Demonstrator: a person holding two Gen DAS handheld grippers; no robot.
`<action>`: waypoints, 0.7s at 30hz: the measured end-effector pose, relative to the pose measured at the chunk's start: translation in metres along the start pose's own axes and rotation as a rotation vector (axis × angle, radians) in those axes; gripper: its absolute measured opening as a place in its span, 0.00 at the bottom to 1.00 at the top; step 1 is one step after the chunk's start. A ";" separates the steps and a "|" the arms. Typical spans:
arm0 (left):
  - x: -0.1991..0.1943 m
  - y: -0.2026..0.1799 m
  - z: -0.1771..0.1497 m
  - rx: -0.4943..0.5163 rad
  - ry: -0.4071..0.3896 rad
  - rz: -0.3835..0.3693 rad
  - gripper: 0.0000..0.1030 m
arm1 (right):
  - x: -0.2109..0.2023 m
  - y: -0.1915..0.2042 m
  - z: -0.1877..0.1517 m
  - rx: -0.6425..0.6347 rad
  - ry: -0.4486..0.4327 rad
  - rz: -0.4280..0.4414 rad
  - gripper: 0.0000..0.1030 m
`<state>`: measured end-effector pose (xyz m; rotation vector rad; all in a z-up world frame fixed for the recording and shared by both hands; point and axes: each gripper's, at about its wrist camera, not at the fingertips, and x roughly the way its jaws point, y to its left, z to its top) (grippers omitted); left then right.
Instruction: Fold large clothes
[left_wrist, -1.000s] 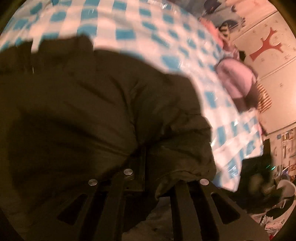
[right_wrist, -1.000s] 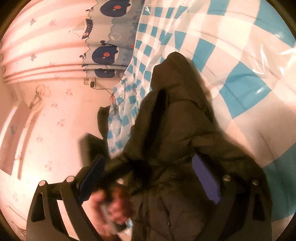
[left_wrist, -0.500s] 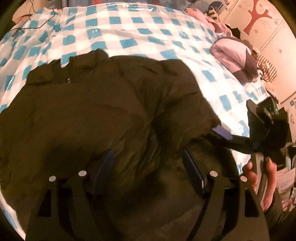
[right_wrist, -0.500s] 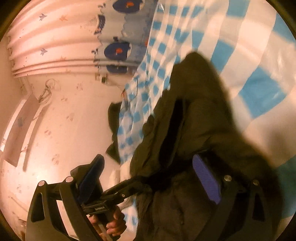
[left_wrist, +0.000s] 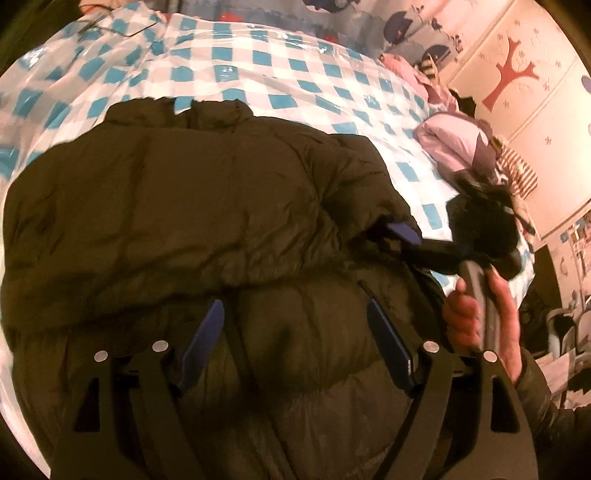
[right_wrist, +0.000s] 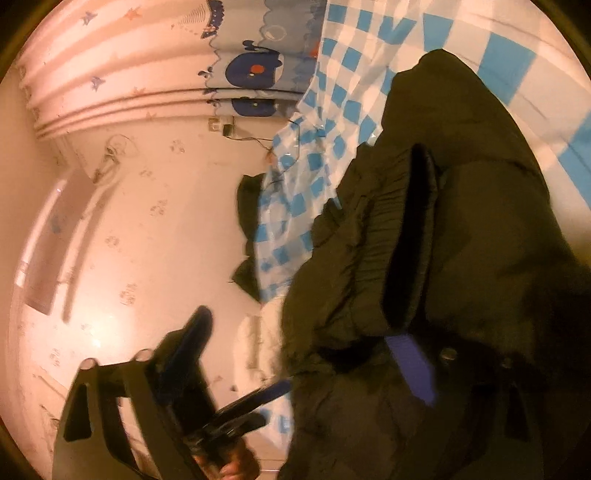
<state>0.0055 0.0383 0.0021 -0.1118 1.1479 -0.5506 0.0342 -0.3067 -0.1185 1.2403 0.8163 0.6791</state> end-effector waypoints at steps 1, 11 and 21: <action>-0.001 0.002 -0.004 -0.006 -0.001 0.002 0.74 | 0.003 -0.004 0.003 0.013 0.001 -0.012 0.53; -0.040 0.035 -0.013 -0.030 -0.081 0.063 0.76 | -0.014 0.062 0.004 -0.340 -0.146 -0.138 0.16; -0.018 0.120 0.009 -0.282 -0.140 0.062 0.79 | -0.026 -0.019 0.018 -0.064 -0.155 -0.307 0.16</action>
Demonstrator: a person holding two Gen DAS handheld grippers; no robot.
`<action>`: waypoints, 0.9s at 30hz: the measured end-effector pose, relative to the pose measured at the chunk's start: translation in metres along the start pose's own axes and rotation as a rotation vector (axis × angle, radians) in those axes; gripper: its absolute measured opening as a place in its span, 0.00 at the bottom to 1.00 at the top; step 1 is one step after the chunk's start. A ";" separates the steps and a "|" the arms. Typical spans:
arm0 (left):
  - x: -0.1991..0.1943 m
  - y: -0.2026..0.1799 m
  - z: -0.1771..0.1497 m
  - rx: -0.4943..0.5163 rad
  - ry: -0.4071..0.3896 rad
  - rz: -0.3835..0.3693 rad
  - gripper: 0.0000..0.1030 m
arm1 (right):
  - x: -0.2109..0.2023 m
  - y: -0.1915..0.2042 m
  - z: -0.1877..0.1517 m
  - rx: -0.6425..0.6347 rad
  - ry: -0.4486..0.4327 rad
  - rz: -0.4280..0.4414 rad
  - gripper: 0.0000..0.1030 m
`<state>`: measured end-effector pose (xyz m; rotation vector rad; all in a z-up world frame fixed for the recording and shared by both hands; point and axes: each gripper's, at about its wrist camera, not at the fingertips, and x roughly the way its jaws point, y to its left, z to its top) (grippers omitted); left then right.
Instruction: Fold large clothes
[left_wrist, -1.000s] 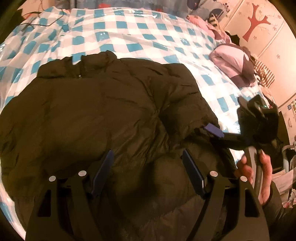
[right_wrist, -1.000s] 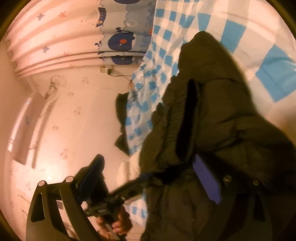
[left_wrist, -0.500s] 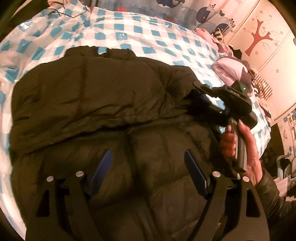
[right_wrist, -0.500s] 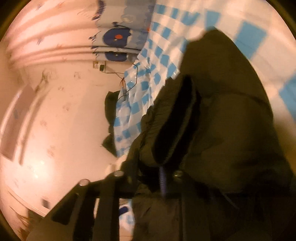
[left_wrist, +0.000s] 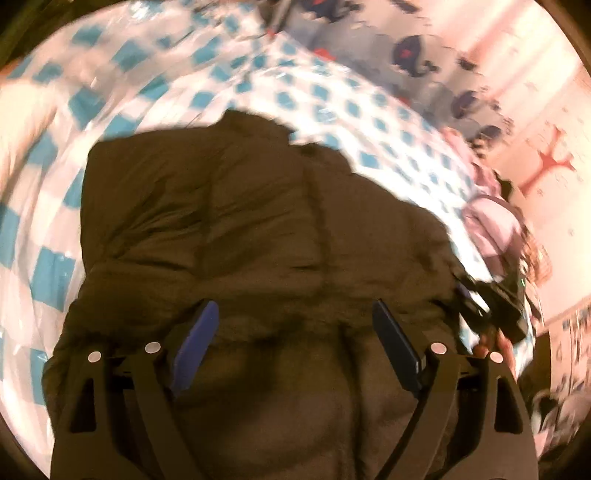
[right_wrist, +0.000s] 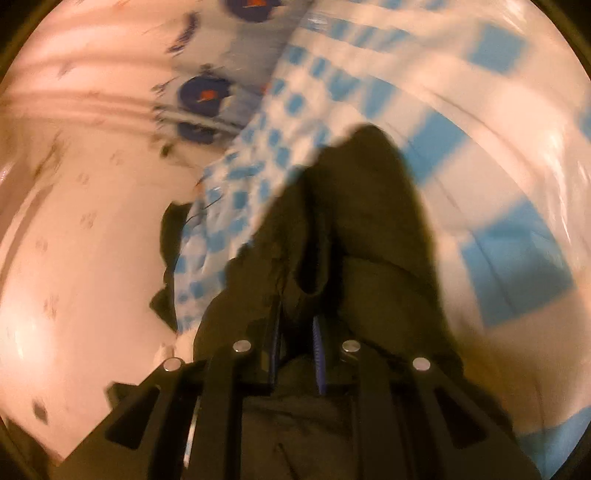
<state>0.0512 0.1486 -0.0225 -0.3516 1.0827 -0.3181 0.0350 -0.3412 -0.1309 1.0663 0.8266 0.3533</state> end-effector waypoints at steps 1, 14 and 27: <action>0.009 0.008 0.001 -0.021 0.014 0.011 0.79 | -0.006 0.002 0.000 -0.014 -0.034 -0.025 0.23; 0.035 0.032 -0.010 -0.073 0.020 -0.025 0.80 | 0.039 0.043 -0.032 -0.384 0.064 -0.271 0.65; -0.154 0.088 -0.108 -0.101 -0.009 0.107 0.87 | -0.125 0.047 -0.070 -0.377 0.128 -0.212 0.79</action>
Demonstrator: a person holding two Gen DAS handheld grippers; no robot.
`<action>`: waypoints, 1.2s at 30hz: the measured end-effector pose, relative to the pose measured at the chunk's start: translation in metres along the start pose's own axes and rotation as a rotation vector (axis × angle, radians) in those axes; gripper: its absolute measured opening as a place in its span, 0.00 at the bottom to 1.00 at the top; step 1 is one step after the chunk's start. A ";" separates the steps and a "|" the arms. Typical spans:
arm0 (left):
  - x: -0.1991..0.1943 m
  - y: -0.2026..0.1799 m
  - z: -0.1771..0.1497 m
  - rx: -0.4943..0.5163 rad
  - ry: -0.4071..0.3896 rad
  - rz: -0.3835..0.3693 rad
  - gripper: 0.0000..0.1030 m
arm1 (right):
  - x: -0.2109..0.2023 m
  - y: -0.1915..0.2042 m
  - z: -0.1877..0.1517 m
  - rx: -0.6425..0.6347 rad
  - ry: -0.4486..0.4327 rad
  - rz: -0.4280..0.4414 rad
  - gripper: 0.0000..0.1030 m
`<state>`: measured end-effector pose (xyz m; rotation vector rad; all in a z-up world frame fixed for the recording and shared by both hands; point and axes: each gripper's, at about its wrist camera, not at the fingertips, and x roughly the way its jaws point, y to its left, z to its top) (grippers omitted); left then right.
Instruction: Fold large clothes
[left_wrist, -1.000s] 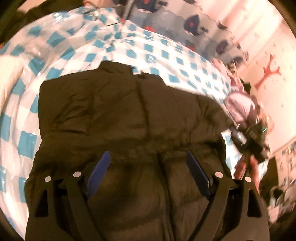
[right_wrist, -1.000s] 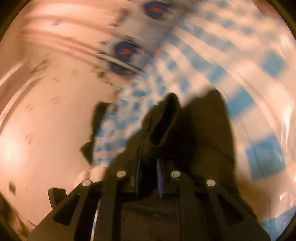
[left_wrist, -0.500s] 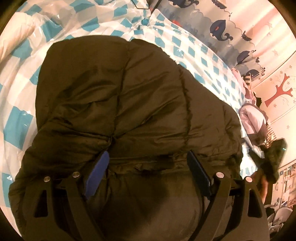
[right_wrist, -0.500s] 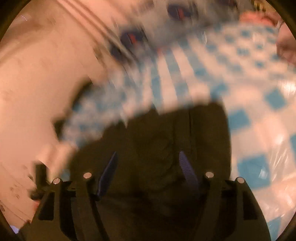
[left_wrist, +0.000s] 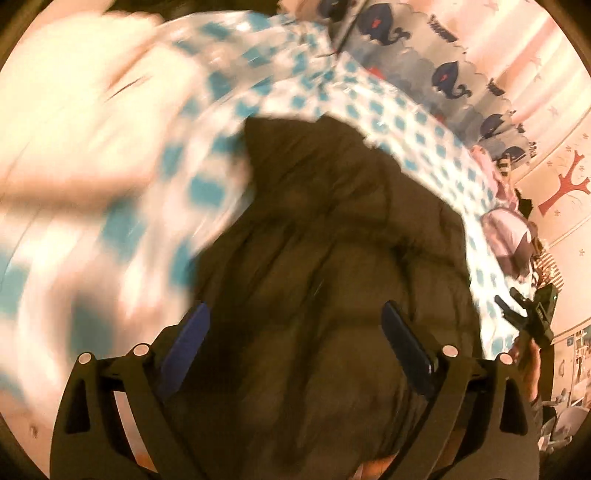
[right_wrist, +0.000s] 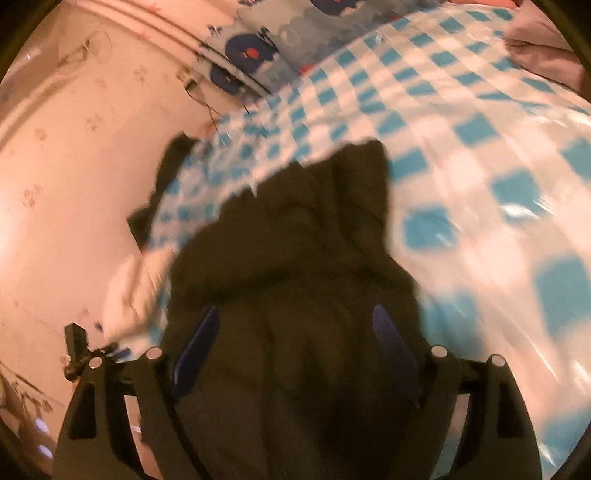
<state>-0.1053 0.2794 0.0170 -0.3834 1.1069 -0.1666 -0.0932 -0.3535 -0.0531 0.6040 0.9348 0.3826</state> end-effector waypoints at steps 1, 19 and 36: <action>-0.006 0.011 -0.016 -0.013 0.019 0.005 0.87 | -0.010 -0.007 -0.011 0.007 0.030 -0.012 0.79; -0.010 0.090 -0.147 -0.219 0.093 -0.059 0.88 | -0.047 -0.025 -0.141 0.158 0.353 -0.004 0.84; 0.026 0.087 -0.162 -0.292 0.189 -0.053 0.88 | -0.010 -0.047 -0.183 0.297 0.494 0.081 0.84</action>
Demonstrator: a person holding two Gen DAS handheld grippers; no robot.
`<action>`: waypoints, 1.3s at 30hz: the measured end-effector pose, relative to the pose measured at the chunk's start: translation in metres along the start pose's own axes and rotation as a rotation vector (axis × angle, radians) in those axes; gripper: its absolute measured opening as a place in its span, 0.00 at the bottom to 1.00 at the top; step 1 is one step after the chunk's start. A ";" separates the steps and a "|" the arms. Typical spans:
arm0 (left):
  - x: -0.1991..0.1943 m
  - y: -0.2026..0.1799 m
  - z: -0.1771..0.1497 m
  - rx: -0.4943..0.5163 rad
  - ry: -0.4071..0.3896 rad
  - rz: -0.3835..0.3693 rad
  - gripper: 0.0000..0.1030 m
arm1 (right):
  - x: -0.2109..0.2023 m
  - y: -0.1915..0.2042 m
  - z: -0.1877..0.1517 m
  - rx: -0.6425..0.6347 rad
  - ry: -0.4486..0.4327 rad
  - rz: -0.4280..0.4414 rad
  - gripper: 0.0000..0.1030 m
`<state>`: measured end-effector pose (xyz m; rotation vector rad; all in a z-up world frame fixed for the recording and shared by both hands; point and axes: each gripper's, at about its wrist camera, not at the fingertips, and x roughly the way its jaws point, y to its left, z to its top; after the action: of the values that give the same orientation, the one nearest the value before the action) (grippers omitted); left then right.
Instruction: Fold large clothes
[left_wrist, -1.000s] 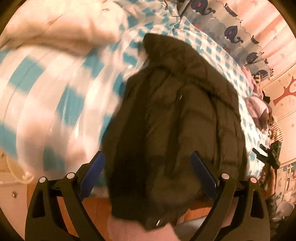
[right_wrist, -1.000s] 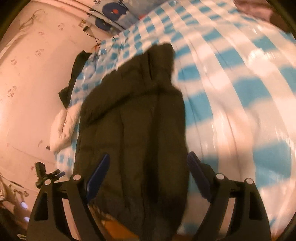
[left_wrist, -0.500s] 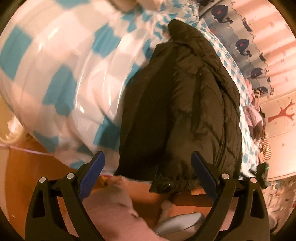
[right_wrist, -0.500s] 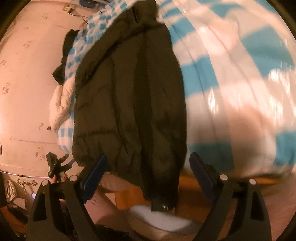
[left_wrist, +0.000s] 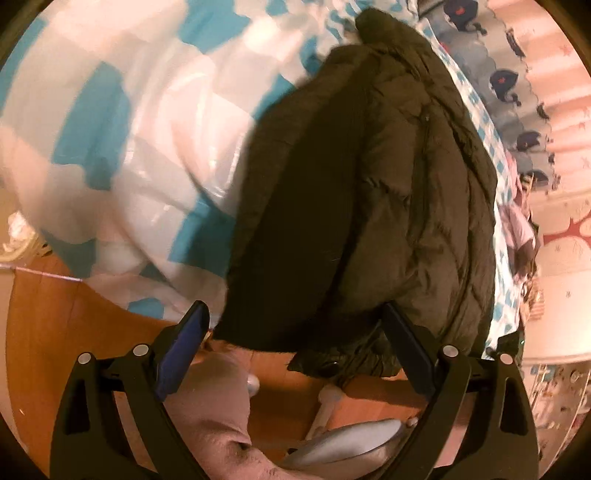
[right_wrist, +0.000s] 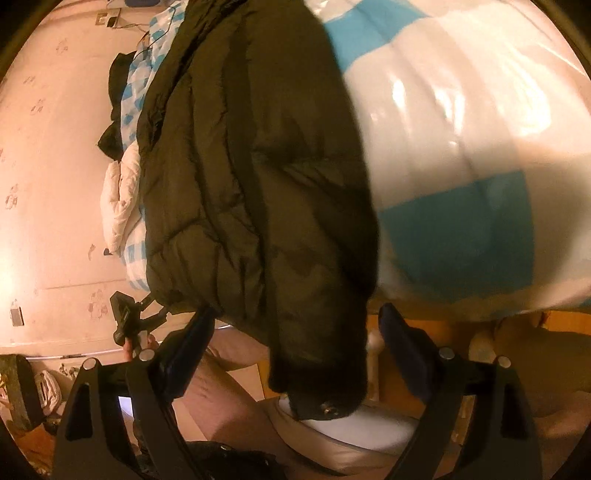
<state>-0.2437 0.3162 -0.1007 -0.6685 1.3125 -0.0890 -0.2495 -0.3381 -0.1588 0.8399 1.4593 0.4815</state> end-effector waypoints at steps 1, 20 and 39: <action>-0.007 0.002 -0.002 0.001 -0.023 0.014 0.88 | 0.002 0.001 0.000 -0.001 0.002 0.001 0.84; 0.039 0.000 0.039 0.072 0.139 -0.031 0.61 | 0.015 0.014 0.002 -0.021 -0.028 0.125 0.19; -0.088 -0.056 -0.005 0.274 0.012 -0.320 0.04 | -0.122 0.096 -0.029 -0.275 -0.208 0.303 0.16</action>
<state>-0.2559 0.3061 0.0028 -0.6373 1.1678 -0.5245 -0.2696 -0.3617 -0.0036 0.8642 1.0500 0.7798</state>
